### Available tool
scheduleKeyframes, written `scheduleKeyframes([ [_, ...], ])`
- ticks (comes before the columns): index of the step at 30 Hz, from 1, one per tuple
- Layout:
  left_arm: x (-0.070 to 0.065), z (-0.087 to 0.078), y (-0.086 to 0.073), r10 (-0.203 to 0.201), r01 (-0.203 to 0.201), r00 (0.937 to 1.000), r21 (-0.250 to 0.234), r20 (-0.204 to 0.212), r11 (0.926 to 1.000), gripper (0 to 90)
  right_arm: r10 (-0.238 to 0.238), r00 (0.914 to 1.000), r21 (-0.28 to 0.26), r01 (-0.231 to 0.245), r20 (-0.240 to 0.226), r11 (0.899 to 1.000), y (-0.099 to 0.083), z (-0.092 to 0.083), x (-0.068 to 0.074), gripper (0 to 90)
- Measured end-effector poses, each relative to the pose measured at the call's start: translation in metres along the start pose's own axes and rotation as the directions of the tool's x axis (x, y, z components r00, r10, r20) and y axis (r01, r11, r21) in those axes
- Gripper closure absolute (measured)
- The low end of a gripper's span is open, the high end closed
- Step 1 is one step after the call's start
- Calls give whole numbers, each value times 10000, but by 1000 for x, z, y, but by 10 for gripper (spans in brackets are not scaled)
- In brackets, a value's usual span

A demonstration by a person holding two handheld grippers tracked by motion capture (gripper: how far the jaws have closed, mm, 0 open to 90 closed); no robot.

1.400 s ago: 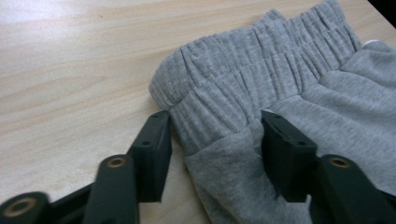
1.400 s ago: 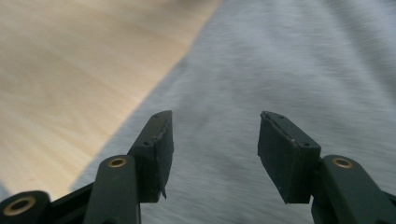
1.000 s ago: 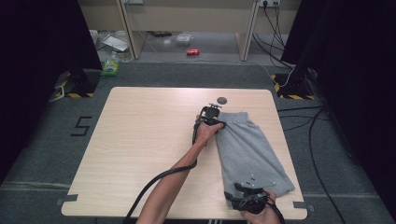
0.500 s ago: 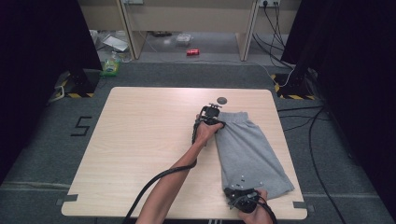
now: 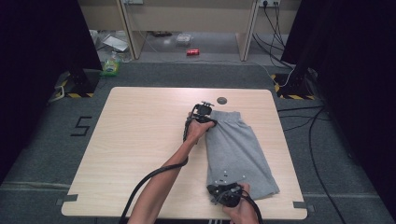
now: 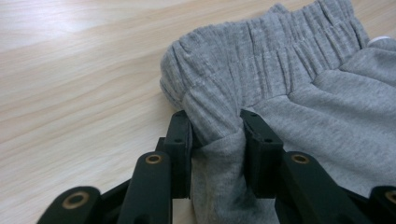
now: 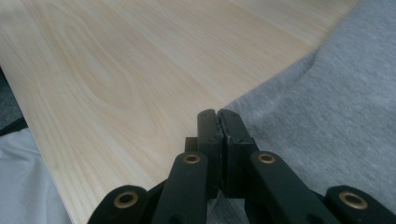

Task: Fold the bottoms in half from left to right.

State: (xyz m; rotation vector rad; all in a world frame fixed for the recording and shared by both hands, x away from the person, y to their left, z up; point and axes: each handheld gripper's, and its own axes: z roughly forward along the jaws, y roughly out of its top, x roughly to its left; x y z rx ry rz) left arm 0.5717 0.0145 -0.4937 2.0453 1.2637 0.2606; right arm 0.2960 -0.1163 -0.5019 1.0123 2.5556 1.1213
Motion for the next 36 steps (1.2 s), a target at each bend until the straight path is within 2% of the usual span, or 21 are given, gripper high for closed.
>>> scheduleKeyframes([
  [10, 42, -18, -9, -159, 159, 9997, 26, -180, 9999, 664, -534, 9966, -87, 530, -622, 9986, 31, 31, 23, 881],
  [14, 54, -24, -11, -36, 37, 9997, 46, -259, 10000, 664, -651, 9945, -135, 642, -815, 9978, 44, 43, 34, 881],
  [16, 61, -28, -13, -77, 80, 9994, 76, -324, 9999, 664, -828, 9926, -189, 814, -891, 9965, 49, 48, 38, 882],
  [26, 93, -50, -21, -149, 162, 9978, 205, -651, 9997, 665, -1047, 9841, -259, 1020, -1432, 9944, 65, 69, 59, 881],
  [30, 108, -56, -25, -420, 435, 9962, 185, -768, 9989, 664, -1255, 9806, -370, 1213, -1503, 9919, 73, 80, 70, 880],
  [31, 110, -57, -27, -495, 509, 9958, 160, -768, 9986, 663, -1280, 9797, -371, 1237, -1545, 9916, 75, 82, 71, 879],
  [35, 113, -57, -27, -654, 664, 9953, 118, -715, 9977, 646, -848, 9809, -294, 809, -1749, 9963, 78, 87, 74, 848],
  [36, 112, -56, -27, -654, 664, 9950, 108, -752, 9977, 640, -1000, 9784, -401, 943, -1812, 9947, 78, 87, 73, 826],
])
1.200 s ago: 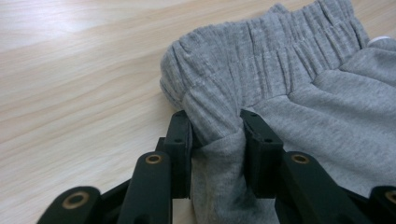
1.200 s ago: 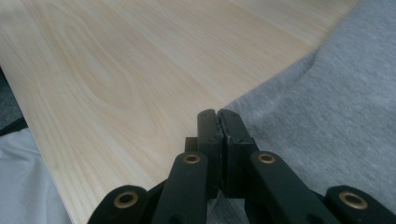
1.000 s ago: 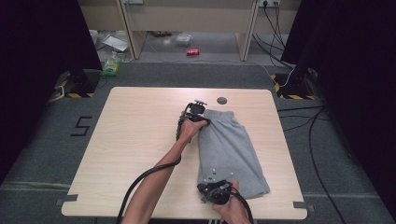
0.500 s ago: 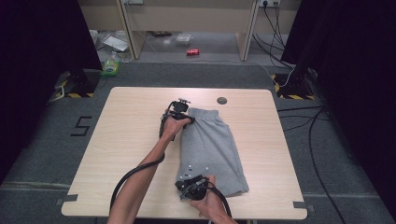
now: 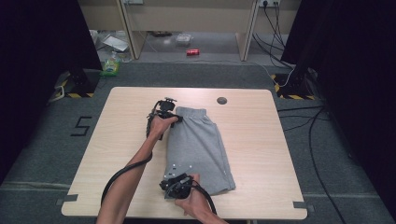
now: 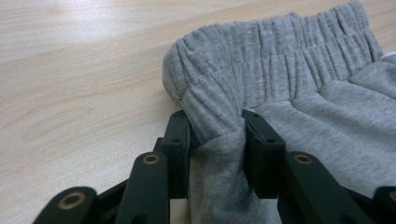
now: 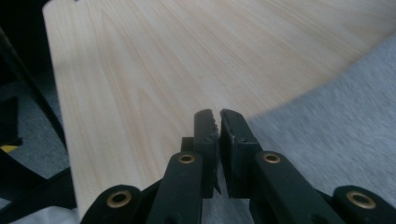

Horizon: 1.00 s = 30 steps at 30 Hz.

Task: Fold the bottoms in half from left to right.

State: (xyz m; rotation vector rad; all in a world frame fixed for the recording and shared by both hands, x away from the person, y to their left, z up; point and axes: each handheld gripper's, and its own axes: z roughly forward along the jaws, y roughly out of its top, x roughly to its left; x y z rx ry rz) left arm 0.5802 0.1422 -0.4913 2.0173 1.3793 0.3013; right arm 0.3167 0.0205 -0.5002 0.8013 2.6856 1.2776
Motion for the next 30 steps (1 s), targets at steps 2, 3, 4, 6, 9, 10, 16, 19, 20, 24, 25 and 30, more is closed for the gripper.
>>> scheduleKeyframes([
  [2, -1, 0, 0, -116, 116, 9999, -53, 14, 9999, 606, -66, 10000, 70, 65, 64, 10000, 1, -1, 1, 749],
  [3, -1, -1, 0, -190, 191, 9998, -86, 53, 9998, 588, 10, 10000, 11, -10, 66, 10000, 2, -2, 1, 742],
  [4, 0, -1, 0, -260, 261, 9996, -117, 54, 9996, 568, 16, 10000, -81, -16, 37, 10000, 3, -4, 0, 723],
  [6, 3, -5, 1, -586, 588, 9983, -309, 77, 9978, 496, 29, 9999, -233, -26, 128, 9997, 7, -11, -2, 683],
  [9, 6, -12, 4, -730, 735, 9973, -487, 120, 9961, 461, 86, 9995, -548, -69, 307, 9985, 11, -25, -10, 646],
  [10, 7, -14, 4, -748, 754, 9971, -497, 140, 9959, 457, 177, 9991, -633, -152, 388, 9979, 12, -29, -13, 638],
  [16, 10, -20, 3, -828, 836, 9964, -561, 163, 9949, 445, 571, 9914, -882, -468, 1178, 9950, 12, -48, -44, 610],
  [19, 12, -19, 0, -967, 980, 9950, -552, 256, 9936, 433, 778, 9844, -983, -627, 1581, 9932, 12, -54, -62, 585],
  [20, 13, -18, -1, -1051, 1065, 9941, -574, 273, 9926, 428, 811, 9820, -993, -648, 1705, 9930, 12, -56, -67, 580],
  [24, 14, -15, -2, -1178, 1201, 9922, -575, 409, 9911, 424, 1062, 9722, -1139, -837, 2086, 9900, 16, -61, -92, 557],
  [25, 14, -15, -2, -1228, 1251, 9916, -595, 417, 9904, 424, 1164, 9692, -1202, -918, 2171, 9885, 17, -61, -98, 552],
  [30, 14, -11, 1, -1317, 1344, 9900, -547, 511, 9894, 439, 1426, 9559, -1263, -1131, 2566, 9855, 22, -64, -128, 532],
])
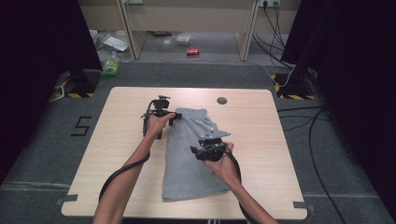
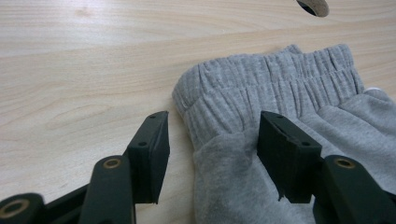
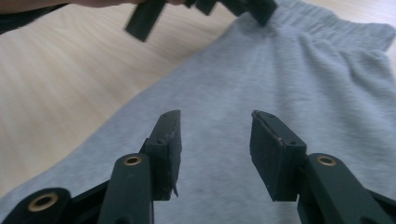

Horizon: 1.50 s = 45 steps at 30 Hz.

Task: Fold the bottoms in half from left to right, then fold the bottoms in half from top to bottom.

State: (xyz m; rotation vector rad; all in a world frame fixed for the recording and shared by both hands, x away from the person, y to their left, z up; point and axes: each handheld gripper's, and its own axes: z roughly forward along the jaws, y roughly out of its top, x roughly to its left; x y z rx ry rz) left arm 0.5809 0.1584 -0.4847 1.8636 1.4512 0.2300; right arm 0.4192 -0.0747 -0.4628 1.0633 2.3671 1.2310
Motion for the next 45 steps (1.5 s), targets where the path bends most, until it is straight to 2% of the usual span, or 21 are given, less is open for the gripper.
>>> scheduleKeyframes([
  [13, -7, 5, 1, 67, -66, 9999, 116, -82, 9999, 436, 716, 9951, -319, -696, 686, 9971, 19, 8, -55, 510],
  [19, -8, 3, 1, 54, -54, 10000, 38, -51, 10000, 431, 849, 9898, -143, -838, 1145, 9964, 33, 14, -75, 488],
  [30, -7, 0, 0, 52, -53, 10000, -76, -79, 10000, 433, 1043, 9853, 32, -1057, 1353, 9944, 48, 45, -99, 478],
  [33, -7, -2, -1, 66, -67, 9999, -123, -97, 9999, 434, 1131, 9835, 81, -1154, 1414, 9933, 50, 52, -109, 479],
  [40, -6, 1, 0, -10, 9, 10000, -156, -94, 9999, 437, 1479, 9771, 298, -1542, 1530, 9876, 48, 67, -125, 478],
  [45, -5, 4, -3, -63, 62, 9999, -102, -128, 9999, 444, 1735, 9756, 550, -1822, 1343, 9817, 44, 76, -130, 477],
])
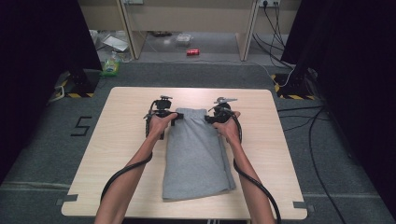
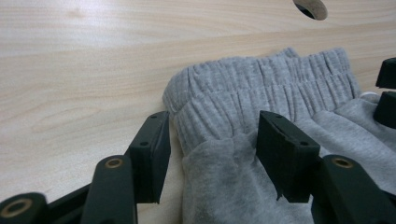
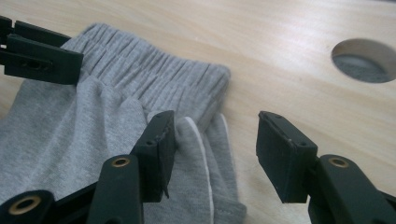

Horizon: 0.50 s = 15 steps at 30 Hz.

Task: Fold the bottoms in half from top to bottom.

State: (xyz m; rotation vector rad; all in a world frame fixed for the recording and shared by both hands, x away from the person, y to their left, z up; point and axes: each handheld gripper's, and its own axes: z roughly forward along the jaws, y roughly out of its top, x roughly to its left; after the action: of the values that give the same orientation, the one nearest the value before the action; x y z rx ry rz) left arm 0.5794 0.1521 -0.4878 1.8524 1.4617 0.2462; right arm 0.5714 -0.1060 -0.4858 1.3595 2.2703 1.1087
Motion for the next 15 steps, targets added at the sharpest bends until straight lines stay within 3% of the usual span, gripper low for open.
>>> scheduleKeyframes([
  [8, -1, 4, -3, 16, -16, 10000, 29, 87, 10000, 483, 375, 9992, 509, -369, -103, 9980, 1, 12, -1, 479],
  [15, 0, 3, -3, 150, -150, 9998, 33, 96, 9999, 511, 363, 9993, 804, -353, -119, 9961, -2, 25, 1, 497],
])
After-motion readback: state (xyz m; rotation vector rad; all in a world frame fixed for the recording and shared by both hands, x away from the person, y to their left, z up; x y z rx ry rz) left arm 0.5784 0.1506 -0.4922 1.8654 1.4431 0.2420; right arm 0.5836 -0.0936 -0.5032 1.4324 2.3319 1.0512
